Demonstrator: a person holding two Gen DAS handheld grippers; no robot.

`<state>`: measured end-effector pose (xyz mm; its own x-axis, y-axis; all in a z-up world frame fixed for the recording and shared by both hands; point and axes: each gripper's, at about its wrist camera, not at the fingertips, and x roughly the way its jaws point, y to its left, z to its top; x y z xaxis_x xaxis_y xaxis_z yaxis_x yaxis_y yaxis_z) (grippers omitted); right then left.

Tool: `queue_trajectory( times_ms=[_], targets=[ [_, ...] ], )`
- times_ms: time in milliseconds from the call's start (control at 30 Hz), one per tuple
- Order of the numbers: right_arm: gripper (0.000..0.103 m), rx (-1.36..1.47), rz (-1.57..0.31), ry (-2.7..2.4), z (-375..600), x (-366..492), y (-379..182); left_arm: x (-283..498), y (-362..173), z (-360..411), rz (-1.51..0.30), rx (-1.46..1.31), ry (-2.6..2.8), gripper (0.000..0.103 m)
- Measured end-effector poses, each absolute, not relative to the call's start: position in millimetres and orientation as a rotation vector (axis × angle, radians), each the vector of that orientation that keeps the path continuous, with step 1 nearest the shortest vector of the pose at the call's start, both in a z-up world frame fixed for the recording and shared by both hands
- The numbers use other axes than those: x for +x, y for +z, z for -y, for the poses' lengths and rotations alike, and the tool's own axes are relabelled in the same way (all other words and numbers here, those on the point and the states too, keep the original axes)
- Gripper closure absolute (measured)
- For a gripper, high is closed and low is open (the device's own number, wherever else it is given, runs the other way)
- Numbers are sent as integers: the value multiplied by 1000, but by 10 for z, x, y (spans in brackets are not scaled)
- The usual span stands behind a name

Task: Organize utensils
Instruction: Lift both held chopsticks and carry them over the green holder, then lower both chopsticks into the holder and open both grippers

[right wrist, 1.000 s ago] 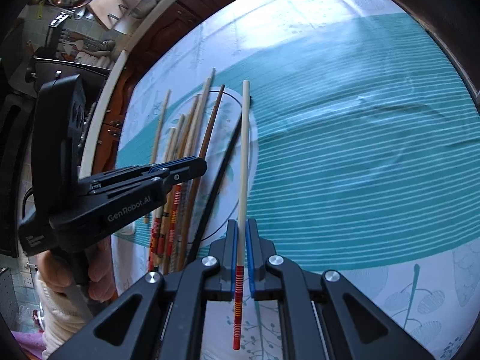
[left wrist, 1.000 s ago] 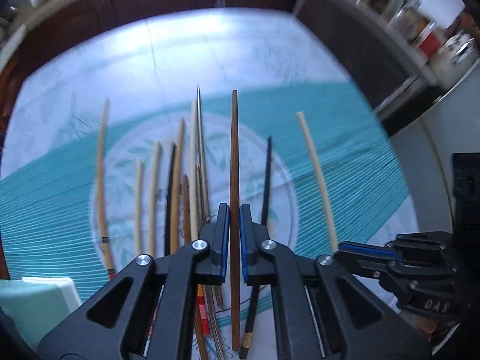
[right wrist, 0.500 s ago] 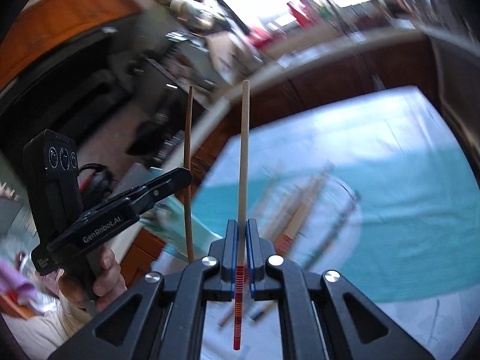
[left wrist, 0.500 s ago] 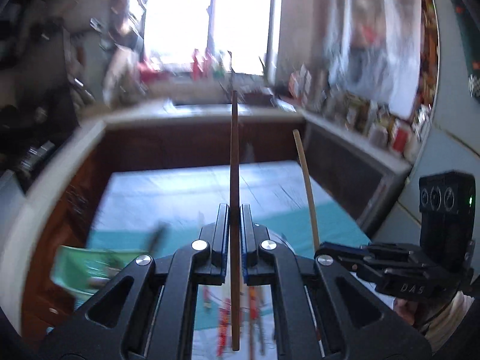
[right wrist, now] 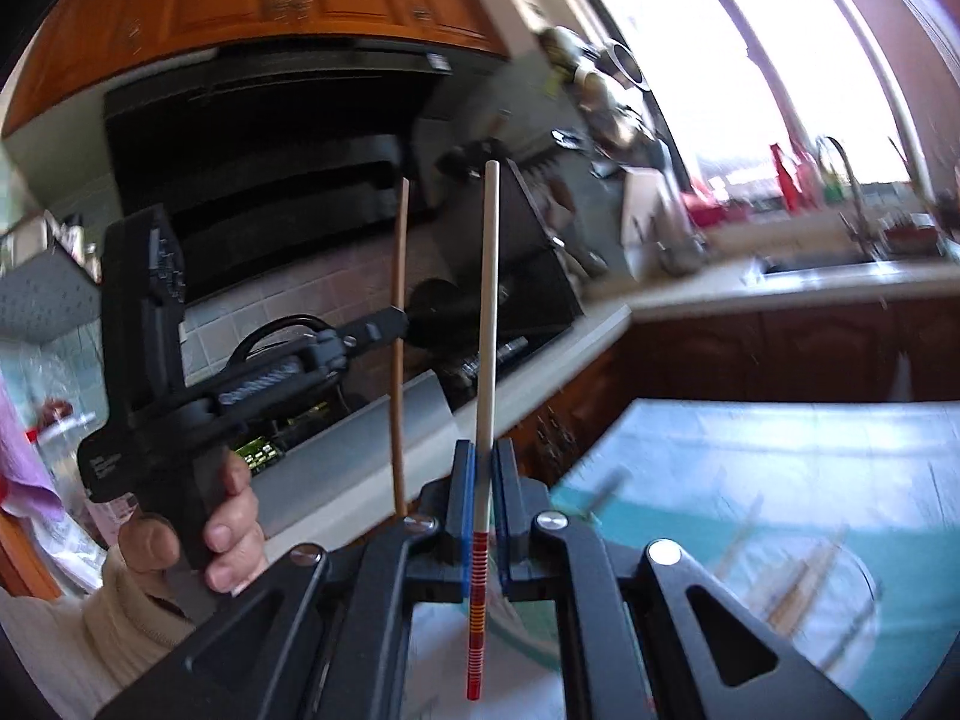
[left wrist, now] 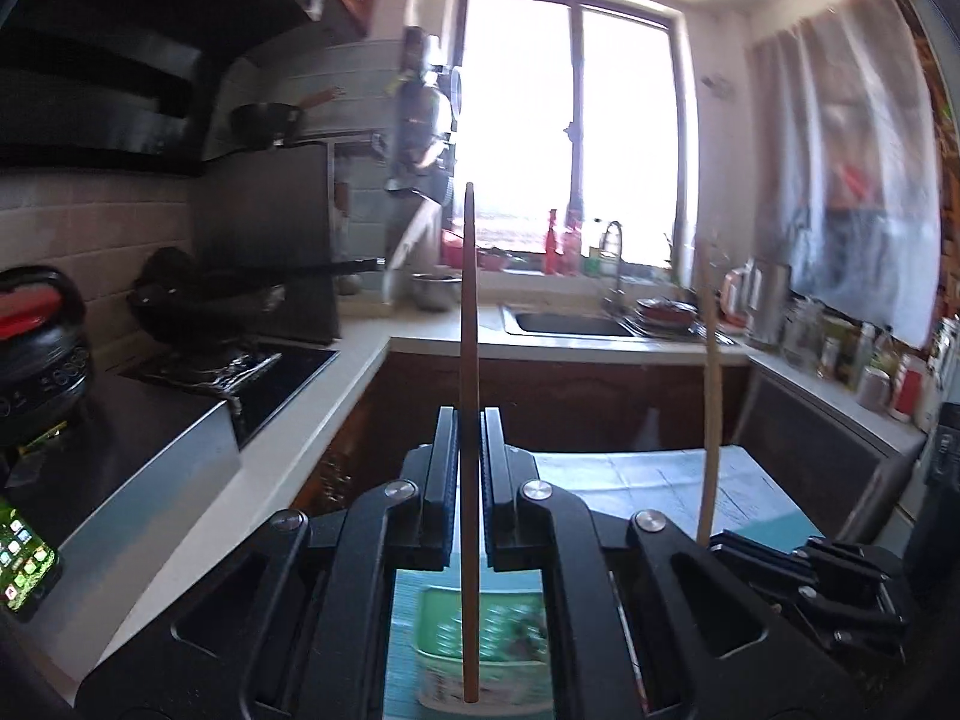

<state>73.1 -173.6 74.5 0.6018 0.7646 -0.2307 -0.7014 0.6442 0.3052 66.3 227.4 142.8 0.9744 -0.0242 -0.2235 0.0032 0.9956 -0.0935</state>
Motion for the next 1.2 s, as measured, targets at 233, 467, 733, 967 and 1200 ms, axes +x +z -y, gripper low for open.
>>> queue_trajectory(
  times_ms=[233, 467, 733, 967, 1200],
  targets=[
    [98, 125, -160, 843, 1144, 710, 701, 1026, 1137, -2823, -178, -193, -62, 99],
    [98, 122, -78, 795, 880, 852, 570, 1259, 848, -2732, -131, -182, -87, 99],
    [98, 117, -101, 750, 683, 1050, 320, 1346, 622, -2680, -137, -179, -125, 99],
    [98, 29, -143, 751, 592, 930, 64, 1312, 322, -2570, -182, -163, -149, 99],
    [97, -8, -249, 776, 607, 873, -159, 1216, 62, -2433, -243, -133, -159, 99]
  ],
)
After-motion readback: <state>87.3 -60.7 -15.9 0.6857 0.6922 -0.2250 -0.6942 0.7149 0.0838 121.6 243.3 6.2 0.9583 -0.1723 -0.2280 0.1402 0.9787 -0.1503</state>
